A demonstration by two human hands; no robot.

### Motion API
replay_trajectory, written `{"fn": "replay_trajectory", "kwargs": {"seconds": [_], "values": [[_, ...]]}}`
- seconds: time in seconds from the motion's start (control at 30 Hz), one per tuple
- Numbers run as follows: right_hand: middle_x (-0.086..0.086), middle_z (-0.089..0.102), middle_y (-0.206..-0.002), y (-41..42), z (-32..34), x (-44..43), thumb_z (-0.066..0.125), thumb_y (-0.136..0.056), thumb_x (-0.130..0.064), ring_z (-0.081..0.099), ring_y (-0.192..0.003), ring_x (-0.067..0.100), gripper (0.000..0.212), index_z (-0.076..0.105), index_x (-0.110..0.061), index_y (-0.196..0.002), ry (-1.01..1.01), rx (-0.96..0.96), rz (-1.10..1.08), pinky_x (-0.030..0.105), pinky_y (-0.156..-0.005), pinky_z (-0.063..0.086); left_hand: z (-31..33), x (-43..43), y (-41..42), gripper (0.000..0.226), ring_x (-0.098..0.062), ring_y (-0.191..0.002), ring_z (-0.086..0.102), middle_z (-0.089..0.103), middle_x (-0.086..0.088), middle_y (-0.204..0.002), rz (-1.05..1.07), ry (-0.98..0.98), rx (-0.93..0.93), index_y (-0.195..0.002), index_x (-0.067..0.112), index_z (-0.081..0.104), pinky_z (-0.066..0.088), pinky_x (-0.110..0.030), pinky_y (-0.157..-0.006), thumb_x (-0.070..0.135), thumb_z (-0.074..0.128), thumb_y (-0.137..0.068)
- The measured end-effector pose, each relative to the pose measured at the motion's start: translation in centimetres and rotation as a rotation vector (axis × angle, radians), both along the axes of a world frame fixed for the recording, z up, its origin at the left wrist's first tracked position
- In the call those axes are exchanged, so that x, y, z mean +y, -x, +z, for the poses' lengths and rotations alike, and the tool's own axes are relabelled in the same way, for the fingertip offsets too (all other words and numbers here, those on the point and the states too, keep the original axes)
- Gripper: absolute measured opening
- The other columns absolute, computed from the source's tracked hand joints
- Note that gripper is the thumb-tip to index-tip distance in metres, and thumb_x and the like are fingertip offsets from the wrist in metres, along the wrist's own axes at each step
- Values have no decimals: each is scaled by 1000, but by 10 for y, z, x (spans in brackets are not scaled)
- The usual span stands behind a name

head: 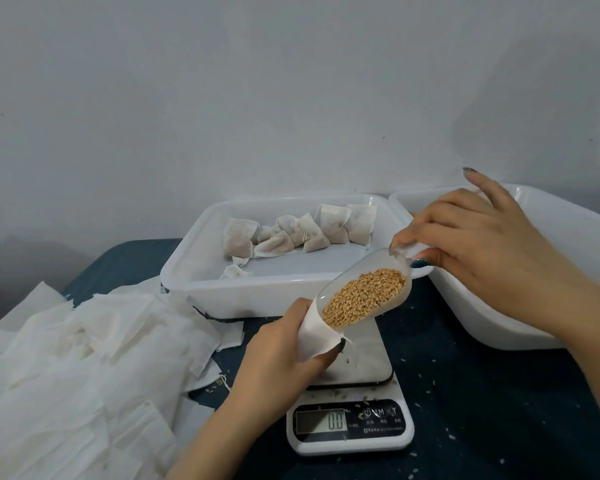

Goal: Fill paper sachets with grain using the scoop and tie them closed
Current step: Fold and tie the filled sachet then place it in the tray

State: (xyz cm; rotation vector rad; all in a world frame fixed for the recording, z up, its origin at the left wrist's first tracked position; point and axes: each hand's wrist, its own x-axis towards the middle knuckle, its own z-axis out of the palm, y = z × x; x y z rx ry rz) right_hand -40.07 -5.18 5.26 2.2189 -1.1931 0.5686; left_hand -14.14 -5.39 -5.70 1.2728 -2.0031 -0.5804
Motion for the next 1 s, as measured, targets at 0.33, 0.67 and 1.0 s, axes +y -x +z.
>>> {"fn": "replay_trajectory", "kwargs": {"seconds": [0.33, 0.67, 1.0], "values": [[2, 71, -90, -10, 6, 4, 57, -84, -33, 67, -96, 32, 29, 77, -20, -101, 64, 113, 27, 67, -108, 29, 3, 3, 2, 40, -4, -80, 64, 67, 13, -90, -98, -42, 89, -103, 36, 49, 52, -26, -63, 55, 63, -71], [3, 71, -88, -10, 13, 5, 48, -91, -32, 67, -96, 33, 34, 78, -18, -99, 146, 134, 29, 67, -108, 30, 5, 5, 2, 28, -7, -63, 57, 64, 10, -83, -169, -86, 178, -98, 35, 49, 42, -20, -53, 41, 60, -74], [3, 71, -87, -12, 12, 6, 47, -89, -34, 68, -94, 34, 36, 79, -18, -98, 195, 111, 15, 66, -105, 32, 5, 5, 3, 25, -3, -63, 54, 64, 14, -82, -172, -84, 206, -98, 33, 49, 38, -13, -54, 34, 59, -76]]}}
